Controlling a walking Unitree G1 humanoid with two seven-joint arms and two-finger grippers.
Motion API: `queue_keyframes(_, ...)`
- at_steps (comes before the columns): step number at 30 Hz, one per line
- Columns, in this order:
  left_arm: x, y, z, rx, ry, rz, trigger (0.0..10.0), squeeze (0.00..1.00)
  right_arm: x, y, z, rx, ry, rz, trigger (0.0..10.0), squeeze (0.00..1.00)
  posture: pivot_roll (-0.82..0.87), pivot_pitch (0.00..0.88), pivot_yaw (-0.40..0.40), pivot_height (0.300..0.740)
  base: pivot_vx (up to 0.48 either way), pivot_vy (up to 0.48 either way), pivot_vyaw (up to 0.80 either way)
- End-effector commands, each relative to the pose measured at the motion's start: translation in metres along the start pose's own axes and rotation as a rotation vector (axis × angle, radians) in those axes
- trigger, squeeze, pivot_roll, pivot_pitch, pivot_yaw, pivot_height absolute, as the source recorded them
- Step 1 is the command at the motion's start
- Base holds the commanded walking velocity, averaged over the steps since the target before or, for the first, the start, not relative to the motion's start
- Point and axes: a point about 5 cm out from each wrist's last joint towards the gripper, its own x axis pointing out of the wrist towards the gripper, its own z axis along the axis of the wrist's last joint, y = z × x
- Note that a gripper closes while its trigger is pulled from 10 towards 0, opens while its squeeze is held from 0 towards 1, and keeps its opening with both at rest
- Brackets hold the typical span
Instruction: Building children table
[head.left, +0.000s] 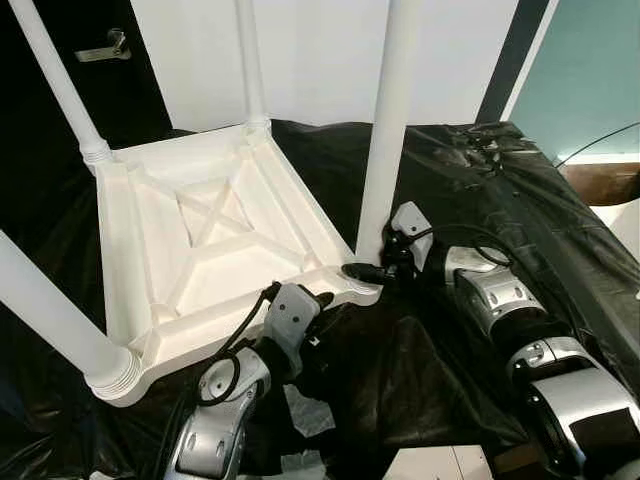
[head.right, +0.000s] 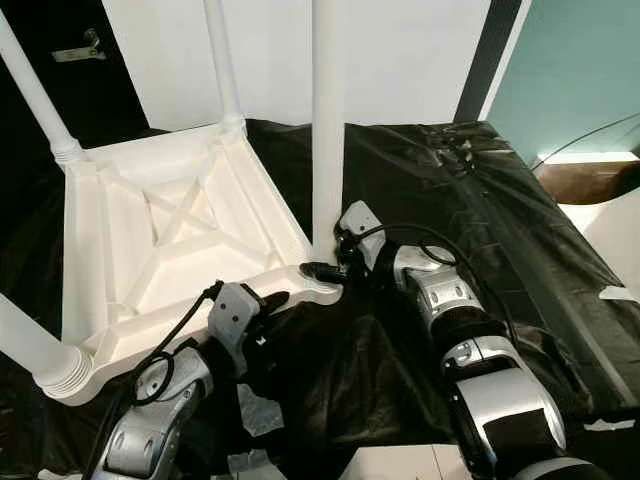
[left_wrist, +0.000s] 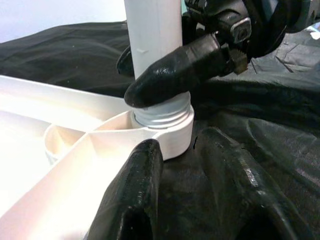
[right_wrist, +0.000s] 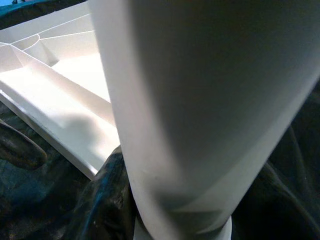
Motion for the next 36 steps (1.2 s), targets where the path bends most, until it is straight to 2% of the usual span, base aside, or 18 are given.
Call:
queue_keyframes(1,-0.001,0.003,0.0,0.0,-0.001,0.091,10.0,0.0,0.001,0.004,-0.003,-0.017,0.026,0.046,0.0,0.0,0.15,0.0,-0.052,0.74,0.0,0.0,0.0)
queue_keyframes(2,-0.001,0.003,0.0,-0.004,-0.002,0.097,10.0,0.0,-0.001,0.004,-0.011,-0.026,0.068,-0.033,10.0,0.0,0.15,0.0,-0.057,0.74,0.0,0.0,0.0)
queue_keyframes(7,-0.001,0.002,0.0,-0.006,-0.005,0.099,10.0,0.0,-0.001,0.004,-0.016,-0.035,0.083,-0.093,10.0,0.0,0.14,0.0,-0.058,0.74,0.0,0.0,0.0)
queue_keyframes(9,0.0,0.001,0.001,-0.009,-0.008,0.095,10.0,0.0,0.002,0.005,-0.019,0.028,0.064,-0.179,10.0,0.0,0.13,0.0,-0.059,0.74,0.0,0.0,0.0)
queue_keyframes(10,0.0,0.001,0.001,-0.009,-0.008,0.095,10.0,0.0,0.002,0.005,-0.019,0.028,0.064,-0.179,10.0,0.0,0.13,0.0,-0.059,0.74,0.0,0.0,0.0)
queue_keyframes(12,0.001,0.001,0.0,-0.011,-0.009,0.093,10.0,0.0,0.006,0.006,-0.022,0.12,0.045,-0.287,10.0,0.0,0.12,0.002,-0.06,0.74,0.0,0.0,0.0)
queue_keyframes(18,0.001,0.002,0.0,-0.013,-0.011,0.094,10.0,0.0,0.013,0.018,-0.027,0.217,0.026,-0.426,10.0,0.0,0.12,0.002,-0.06,0.74,0.0,0.0,0.0)
queue_keyframes(20,0.001,0.004,0.001,-0.014,-0.013,0.099,10.0,0.0,0.018,0.029,-0.031,0.267,0.021,-0.503,10.0,0.0,0.12,0.002,-0.061,0.74,0.0,0.0,0.0)
queue_keyframes(25,0.001,0.004,0.001,-0.013,-0.013,0.1,10.0,0.0,0.021,0.033,-0.034,0.335,0.01,-0.616,10.0,0.0,0.12,0.004,-0.063,0.74,0.0,0.0,0.0)
queue_keyframes(28,0.001,0.004,0.001,-0.014,-0.014,0.101,10.0,0.0,0.022,0.036,-0.033,0.397,-0.016,-0.745,10.0,0.0,0.12,0.004,-0.063,0.74,0.0,0.0,0.0)
queue_keyframes(29,0.002,0.003,0.001,-0.016,-0.015,0.101,10.0,0.0,0.026,0.043,-0.031,0.424,-0.031,-0.752,10.0,0.0,0.12,0.006,-0.065,0.74,0.0,0.0,0.0)
queue_keyframes(31,0.002,0.003,0.001,-0.016,-0.015,0.101,10.0,0.0,0.026,0.043,-0.031,0.424,-0.031,-0.752,10.0,0.0,0.12,0.006,-0.065,0.74,0.0,0.0,0.0)
queue_keyframes(32,0.003,0.002,0.001,-0.019,-0.016,0.099,10.0,0.0,0.03,0.051,-0.026,0.445,-0.048,-0.744,10.0,0.0,0.12,0.006,-0.064,0.74,0.0,0.0,0.0)
queue_keyframes(36,0.003,0.002,0.0,-0.018,-0.014,0.094,10.0,0.0,0.028,0.052,-0.022,0.438,-0.057,-0.747,10.0,0.0,0.12,0.006,-0.063,0.74,0.0,0.0,0.0)
